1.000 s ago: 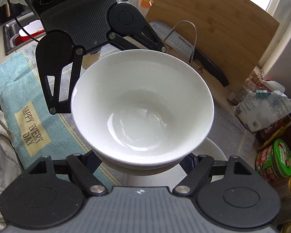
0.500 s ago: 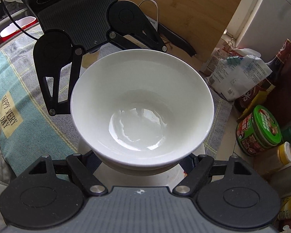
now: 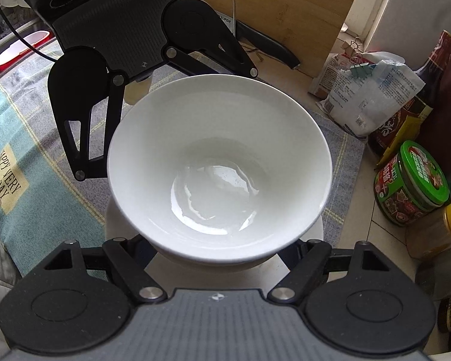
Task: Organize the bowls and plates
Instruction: 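Lower the bowl stack onto the flower plate stack with both grippers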
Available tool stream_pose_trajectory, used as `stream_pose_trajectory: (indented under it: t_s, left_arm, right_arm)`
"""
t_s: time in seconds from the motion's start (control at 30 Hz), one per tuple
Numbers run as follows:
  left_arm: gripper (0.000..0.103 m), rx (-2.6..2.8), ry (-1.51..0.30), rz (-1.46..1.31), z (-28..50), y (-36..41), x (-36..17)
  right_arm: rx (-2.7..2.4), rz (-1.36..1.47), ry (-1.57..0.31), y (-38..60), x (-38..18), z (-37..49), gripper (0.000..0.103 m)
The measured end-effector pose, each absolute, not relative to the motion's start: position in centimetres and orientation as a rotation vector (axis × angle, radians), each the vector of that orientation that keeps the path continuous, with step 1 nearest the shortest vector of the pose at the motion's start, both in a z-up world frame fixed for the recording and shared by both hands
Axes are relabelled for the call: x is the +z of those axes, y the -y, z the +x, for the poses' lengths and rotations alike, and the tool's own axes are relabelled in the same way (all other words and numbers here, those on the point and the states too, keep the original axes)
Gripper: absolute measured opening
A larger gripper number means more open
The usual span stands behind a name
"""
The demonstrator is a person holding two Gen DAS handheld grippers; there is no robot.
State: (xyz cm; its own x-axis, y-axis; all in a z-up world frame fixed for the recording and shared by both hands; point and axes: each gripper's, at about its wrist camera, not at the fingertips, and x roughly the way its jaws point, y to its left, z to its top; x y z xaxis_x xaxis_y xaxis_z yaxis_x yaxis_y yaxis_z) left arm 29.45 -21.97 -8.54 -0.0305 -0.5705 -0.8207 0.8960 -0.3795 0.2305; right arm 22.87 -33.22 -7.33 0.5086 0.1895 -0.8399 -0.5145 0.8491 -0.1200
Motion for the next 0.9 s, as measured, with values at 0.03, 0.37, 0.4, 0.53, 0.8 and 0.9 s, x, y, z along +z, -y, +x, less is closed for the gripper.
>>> stream_pose_trajectory:
  t_s: [0.03, 0.37, 0.4, 0.53, 0.8, 0.9]
  left_arm:
    - [0.078, -1.662, -0.429, 1.087, 29.5, 22.0, -8.6]
    - [0.078, -1.669, -0.466, 1.088, 29.7, 22.6, -9.2]
    - [0.078, -1.67, -0.47, 1.089, 29.7, 22.6, -9.3]
    - [0.078, -1.676, -0.48, 1.082, 30.0, 22.8, -9.6]
    - [0.079, -1.676, -0.494, 1.078, 30.2, 23.1, -9.7]
    - [0.081, -1.668, -0.481, 1.067, 30.2, 23.0, -9.9]
  right_arm:
    - [0.437, -0.38, -0.951, 33.2, -7.4, 22.9, 0.085]
    - [0.448, -0.364, -0.969, 33.2, -8.0, 23.2, 0.085]
    - [0.448, -0.364, -0.971, 33.1, -8.1, 23.2, 0.085]
    - [0.448, -0.36, -0.976, 33.1, -8.3, 23.3, 0.085]
    - [0.439, -0.351, -0.971, 33.1, -8.4, 23.3, 0.086]
    - [0.437, -0.318, -0.965, 33.3, -8.4, 23.2, 0.088]
